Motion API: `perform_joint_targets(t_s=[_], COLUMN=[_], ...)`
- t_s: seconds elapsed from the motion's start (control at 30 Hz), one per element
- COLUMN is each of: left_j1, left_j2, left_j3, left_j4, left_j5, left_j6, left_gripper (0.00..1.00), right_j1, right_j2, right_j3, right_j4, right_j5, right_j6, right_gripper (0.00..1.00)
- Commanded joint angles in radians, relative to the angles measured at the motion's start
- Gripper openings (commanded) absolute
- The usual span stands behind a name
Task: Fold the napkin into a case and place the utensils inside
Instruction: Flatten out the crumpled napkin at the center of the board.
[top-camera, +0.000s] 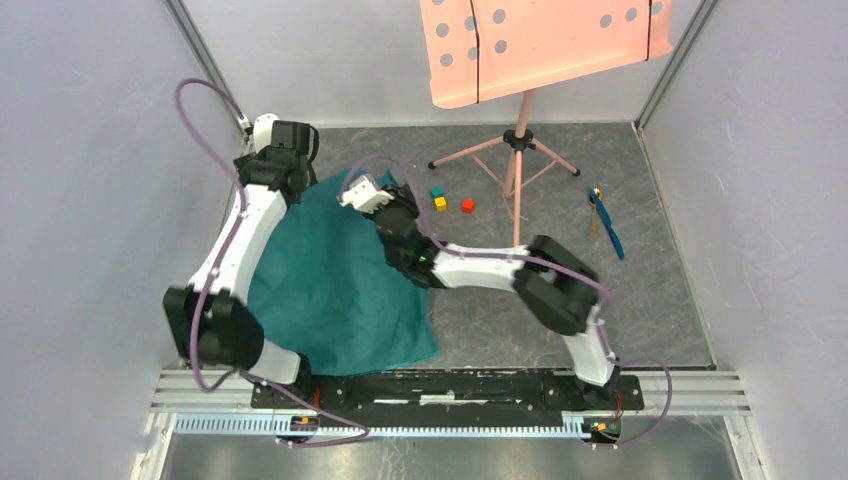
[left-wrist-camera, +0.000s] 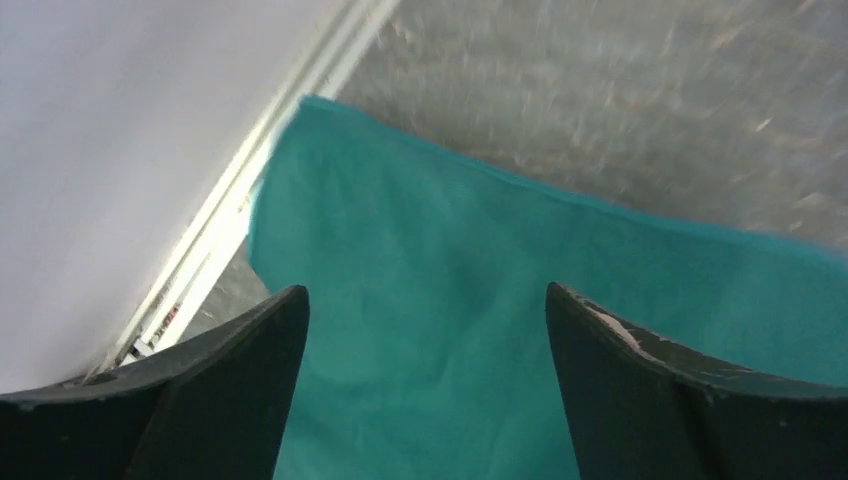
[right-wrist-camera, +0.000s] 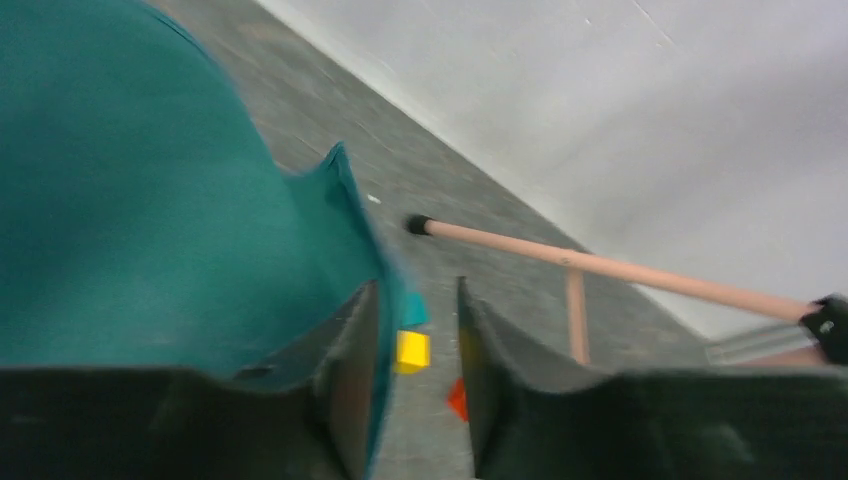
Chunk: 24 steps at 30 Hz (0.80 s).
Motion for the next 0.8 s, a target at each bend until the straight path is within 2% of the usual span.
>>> perform_joint_targets(t_s=[0.0, 0.07, 0.13, 0.27, 0.4, 0.47, 0.63, 0.77], left_j1=[0.045, 0.045, 0.046, 0.06, 0.086, 0.106, 0.203, 0.228], left_j2=[0.076, 0.011, -0.073, -0.202, -0.216, -0.171, -0.01, 0.129], left_j3=[0.102, 0.037, -0.033, -0.182, -0.325, -0.355, -0.407, -0.401], left_j4=[-0.068, -0.026, -0.01, -0.006, 0.055, 0.08, 0.224, 0.333], left_j5=[0.14, 0.203, 0.249, 0.374, 0.436, 0.467, 0.592, 0.554], left_j6=[-0.007, 0.004, 0.006, -0.044, -0.165, -0.224, -0.286, -0.286], left_gripper=[1.0, 1.0, 1.0, 1.0, 1.0, 1.0, 1.0, 1.0], right_j1=[-0.044, -0.044, -0.047, -0.047, -0.061, -0.075, -0.121, -0.172], right_j2=[0.212, 0.195, 0.111, -0.046, -0.085, -0.061, 0.063, 0.149], right_j3=[0.385, 0.38, 0.281, 0.109, -0.014, -0.015, 0.083, 0.125], right_j4=[-0.334, -0.467, -0.514, -0.558, -0.478, -0.454, -0.474, -0.434], right_j5=[0.13, 0.032, -0.101, -0.377, -0.597, -0.66, -0.727, -0.797], right_j6=[-0.087, -0.011, 0.086, 0.282, 0.474, 0.567, 0.604, 0.607], right_gripper=[0.64, 0.8, 0.87, 0.88, 0.87, 0.85, 0.8, 0.75])
